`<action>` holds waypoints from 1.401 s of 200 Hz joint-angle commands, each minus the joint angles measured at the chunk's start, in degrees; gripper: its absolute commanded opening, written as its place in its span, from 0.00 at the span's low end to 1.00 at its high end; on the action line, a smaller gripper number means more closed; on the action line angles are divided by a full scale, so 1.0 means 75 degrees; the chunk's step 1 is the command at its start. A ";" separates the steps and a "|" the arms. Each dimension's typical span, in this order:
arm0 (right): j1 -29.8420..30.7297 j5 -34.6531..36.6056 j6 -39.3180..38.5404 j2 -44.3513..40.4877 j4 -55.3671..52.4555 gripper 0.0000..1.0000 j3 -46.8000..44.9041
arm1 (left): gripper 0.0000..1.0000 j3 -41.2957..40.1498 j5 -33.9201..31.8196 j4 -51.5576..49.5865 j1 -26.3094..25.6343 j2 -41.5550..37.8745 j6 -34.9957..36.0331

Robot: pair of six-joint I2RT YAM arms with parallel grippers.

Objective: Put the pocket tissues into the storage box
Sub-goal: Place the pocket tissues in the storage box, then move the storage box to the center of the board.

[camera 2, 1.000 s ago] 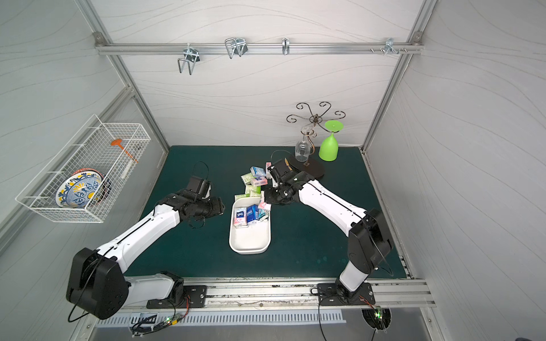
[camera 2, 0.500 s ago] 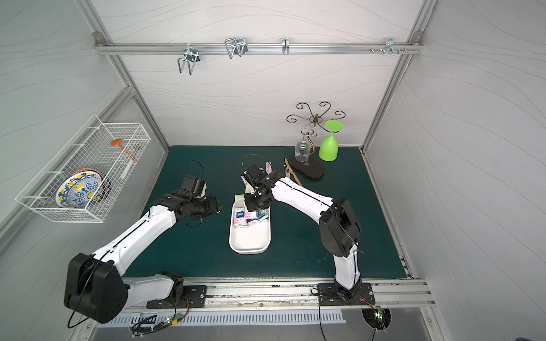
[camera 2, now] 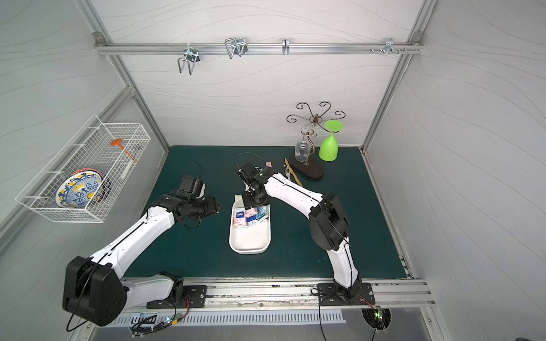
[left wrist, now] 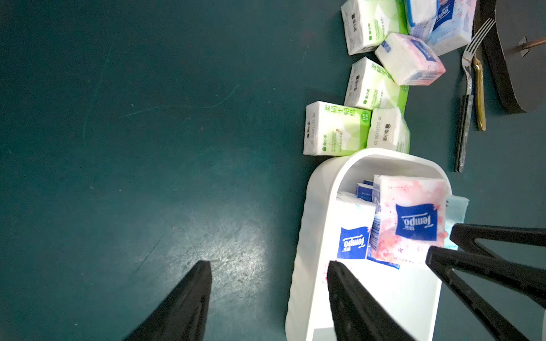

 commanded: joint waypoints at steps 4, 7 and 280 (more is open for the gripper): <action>-0.0141 0.0138 0.0046 -0.0235 -0.0314 0.61 0.0076 | 0.67 0.0291 -0.0067 0.0085 0.0040 0.0209 0.0246; -0.0158 0.0137 0.0061 -0.0292 -0.0295 0.62 0.0034 | 0.67 0.0317 0.0006 0.0107 0.0040 0.0238 0.0251; 0.0015 0.0426 0.0687 -0.1722 0.0861 0.19 -0.3739 | 0.66 0.0494 0.0024 -0.0093 0.0052 0.0299 0.0237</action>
